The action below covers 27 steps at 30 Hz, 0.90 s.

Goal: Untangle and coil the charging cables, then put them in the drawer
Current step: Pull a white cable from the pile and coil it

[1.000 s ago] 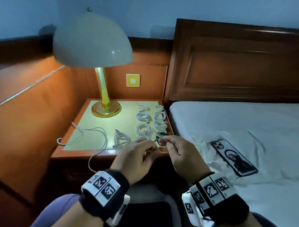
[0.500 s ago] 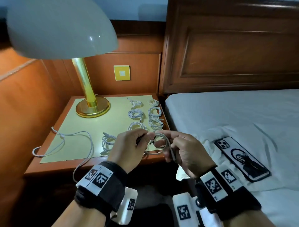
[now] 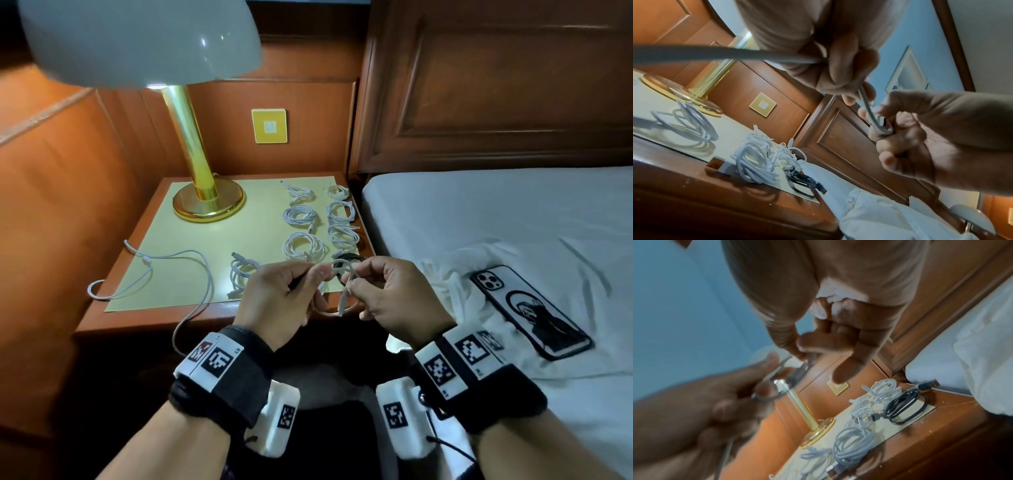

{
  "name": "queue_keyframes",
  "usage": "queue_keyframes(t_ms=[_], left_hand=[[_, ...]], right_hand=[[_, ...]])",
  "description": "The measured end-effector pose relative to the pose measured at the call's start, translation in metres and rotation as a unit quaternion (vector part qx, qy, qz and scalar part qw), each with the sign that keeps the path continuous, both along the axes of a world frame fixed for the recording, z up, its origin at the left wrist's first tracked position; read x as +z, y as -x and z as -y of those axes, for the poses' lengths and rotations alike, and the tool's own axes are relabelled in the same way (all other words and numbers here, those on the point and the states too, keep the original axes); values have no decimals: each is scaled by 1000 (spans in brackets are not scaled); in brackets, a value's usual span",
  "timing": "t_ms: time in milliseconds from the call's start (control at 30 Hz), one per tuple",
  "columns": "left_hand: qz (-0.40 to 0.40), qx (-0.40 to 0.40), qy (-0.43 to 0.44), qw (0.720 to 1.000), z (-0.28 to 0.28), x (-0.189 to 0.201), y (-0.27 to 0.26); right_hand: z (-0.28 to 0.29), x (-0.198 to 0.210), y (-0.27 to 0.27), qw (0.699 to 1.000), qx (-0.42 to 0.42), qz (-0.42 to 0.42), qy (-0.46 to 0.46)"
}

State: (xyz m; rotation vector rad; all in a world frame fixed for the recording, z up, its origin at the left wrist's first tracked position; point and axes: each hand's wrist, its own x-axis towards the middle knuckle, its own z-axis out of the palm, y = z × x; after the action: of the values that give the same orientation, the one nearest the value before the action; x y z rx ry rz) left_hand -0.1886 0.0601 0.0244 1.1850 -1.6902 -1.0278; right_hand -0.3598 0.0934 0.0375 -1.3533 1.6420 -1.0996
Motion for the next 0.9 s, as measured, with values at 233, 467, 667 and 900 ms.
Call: queue_keyframes(t_ms=[233,467,667,900], left_hand=[[-22,0,-20,1000,2,3,0],[7,34,23,999,11,-5,-13],[-27,31,50,998,17,-8,-16],[-71,42,65,994,20,-6,-25]], right_hand=[[8,-10,-10,991,-44,-112,54],[6,-7,-10,997,72,15,-16],[8,-3,-13,974,119,183,-62],[6,1,-13,934,170,307,-72]])
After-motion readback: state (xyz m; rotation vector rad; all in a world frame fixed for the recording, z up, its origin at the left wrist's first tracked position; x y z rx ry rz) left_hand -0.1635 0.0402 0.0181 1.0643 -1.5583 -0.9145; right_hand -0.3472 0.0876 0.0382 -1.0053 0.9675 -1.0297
